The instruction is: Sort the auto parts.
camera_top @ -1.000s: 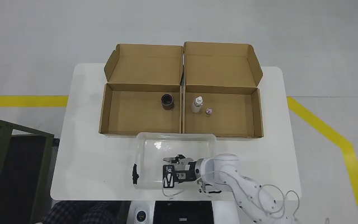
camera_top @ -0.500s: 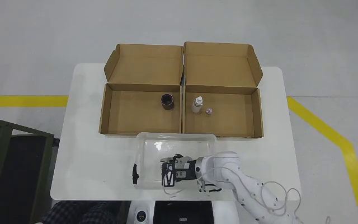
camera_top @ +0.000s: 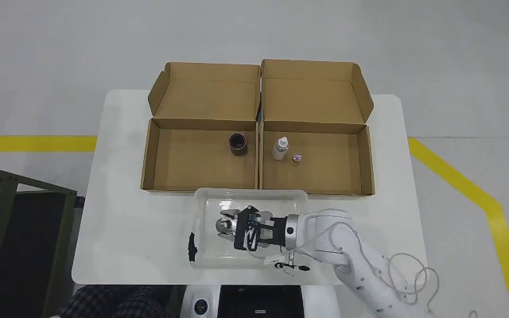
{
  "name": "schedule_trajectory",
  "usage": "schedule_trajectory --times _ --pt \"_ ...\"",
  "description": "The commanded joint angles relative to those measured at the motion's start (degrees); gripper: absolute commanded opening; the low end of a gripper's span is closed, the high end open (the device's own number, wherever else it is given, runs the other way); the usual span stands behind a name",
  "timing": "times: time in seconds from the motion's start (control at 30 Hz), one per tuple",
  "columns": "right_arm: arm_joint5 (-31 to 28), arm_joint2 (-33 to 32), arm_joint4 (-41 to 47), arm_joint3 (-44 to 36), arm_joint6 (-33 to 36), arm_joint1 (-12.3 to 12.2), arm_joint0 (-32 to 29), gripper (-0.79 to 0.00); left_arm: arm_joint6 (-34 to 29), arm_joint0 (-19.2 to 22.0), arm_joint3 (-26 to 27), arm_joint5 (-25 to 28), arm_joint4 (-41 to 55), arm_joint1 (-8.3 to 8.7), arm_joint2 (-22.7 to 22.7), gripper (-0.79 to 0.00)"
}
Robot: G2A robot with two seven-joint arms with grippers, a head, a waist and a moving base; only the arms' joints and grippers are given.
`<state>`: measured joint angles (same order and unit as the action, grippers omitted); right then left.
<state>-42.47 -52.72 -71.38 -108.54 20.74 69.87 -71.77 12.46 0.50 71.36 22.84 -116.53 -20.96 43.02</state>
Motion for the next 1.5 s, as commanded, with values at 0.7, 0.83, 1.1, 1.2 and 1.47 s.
schedule_trajectory --times 0.7,0.83,1.1,1.2,1.47 --pt "4.7 -5.8 15.3 -1.8 -7.2 -0.6 -2.3 -0.785 0.0 0.0 0.0 0.0 0.0 0.0 0.0 0.0" --pt "4.4 -6.3 18.0 -2.0 -8.0 -0.6 -2.3 -0.785 0.0 0.0 0.0 0.0 0.0 0.0 0.0 0.0" --pt "5.3 -6.5 18.8 -2.0 -7.9 -0.6 -1.7 -0.785 0.0 0.0 0.0 0.0 0.0 0.0 0.0 0.0" --pt "5.8 -6.4 18.1 -1.6 -7.6 -0.6 -1.3 -0.785 0.0 0.0 0.0 0.0 0.0 0.0 0.0 0.0" --pt "7.9 -4.5 12.8 0.7 -6.2 -0.3 1.2 -0.785 0.0 0.0 0.0 0.0 0.0 0.0 0.0 0.0"
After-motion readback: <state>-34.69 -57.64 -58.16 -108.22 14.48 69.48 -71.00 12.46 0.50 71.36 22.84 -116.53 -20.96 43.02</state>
